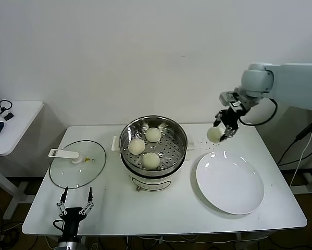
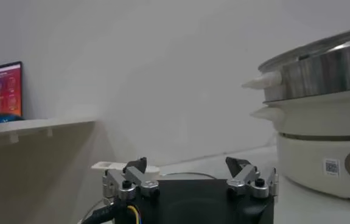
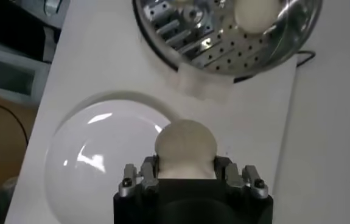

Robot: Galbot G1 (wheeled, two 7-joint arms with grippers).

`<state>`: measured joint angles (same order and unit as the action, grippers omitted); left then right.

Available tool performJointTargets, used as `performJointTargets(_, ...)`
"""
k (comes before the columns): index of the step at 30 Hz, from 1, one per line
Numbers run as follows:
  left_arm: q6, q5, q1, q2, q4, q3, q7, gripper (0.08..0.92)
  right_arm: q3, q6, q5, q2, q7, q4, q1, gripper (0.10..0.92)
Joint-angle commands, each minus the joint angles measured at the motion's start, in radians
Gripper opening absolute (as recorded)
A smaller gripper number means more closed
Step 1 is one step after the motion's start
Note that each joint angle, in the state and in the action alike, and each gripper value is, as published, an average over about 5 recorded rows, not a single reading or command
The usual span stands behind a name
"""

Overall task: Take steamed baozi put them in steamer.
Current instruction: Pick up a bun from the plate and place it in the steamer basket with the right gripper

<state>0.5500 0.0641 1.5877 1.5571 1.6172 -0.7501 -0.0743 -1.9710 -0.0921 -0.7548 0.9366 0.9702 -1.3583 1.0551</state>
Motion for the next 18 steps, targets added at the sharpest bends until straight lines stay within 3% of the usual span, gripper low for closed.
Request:
performJointTargets(1,0.0,-0.001,-0.002,0.0,-0.001,-0.001,0.0,0.823,0.101,-0.044,-0.109,0.179,-0.003,0.051,-0.021,0.594)
performJointTargets(18,-0.001,-0.002,-0.005,0.003,-0.006,-0.007,0.0,0.823,0.18,-0.092,-0.079,0.259,-0.053,0.103,-0.189,0.594)
